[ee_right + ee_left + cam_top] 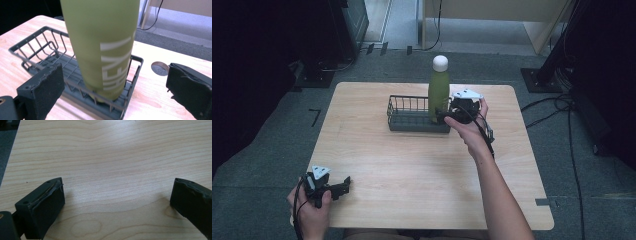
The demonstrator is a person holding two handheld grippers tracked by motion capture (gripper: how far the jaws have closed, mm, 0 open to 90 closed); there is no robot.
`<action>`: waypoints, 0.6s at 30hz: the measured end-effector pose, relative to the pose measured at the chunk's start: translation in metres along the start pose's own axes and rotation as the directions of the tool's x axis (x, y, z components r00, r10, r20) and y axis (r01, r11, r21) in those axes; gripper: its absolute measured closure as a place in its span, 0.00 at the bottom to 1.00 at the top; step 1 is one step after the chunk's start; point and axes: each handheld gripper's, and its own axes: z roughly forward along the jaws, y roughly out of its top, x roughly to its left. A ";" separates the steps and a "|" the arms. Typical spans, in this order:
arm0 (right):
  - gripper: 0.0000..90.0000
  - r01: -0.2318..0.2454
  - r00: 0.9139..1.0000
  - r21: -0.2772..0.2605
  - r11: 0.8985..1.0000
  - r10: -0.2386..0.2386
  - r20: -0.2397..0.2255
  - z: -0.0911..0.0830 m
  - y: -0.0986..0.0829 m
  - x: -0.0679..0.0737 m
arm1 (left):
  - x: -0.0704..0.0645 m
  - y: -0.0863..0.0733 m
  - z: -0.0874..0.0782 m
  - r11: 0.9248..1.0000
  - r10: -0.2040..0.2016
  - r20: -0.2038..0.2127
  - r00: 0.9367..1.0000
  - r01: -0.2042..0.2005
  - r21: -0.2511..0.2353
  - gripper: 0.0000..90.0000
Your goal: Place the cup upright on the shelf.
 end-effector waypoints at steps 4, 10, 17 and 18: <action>0.01 0.003 1.000 0.000 1.000 -0.003 0.004 -0.008 -0.009 -0.004 | 0.000 0.000 0.000 1.000 0.000 0.000 1.000 0.000 0.000 0.00; 0.00 -0.010 1.000 0.000 1.000 0.010 0.018 -0.020 -0.024 -0.014 | 0.000 0.000 0.000 1.000 0.000 0.000 1.000 0.000 0.000 0.00; 0.00 -0.015 0.999 0.005 1.000 0.014 0.046 -0.035 -0.041 -0.025 | 0.000 0.000 0.000 1.000 0.000 0.000 1.000 0.000 0.000 0.00; 0.00 -0.019 0.999 0.006 1.000 0.018 0.047 -0.037 -0.044 -0.027 | 0.000 0.000 0.000 1.000 0.000 0.000 1.000 0.000 0.000 0.00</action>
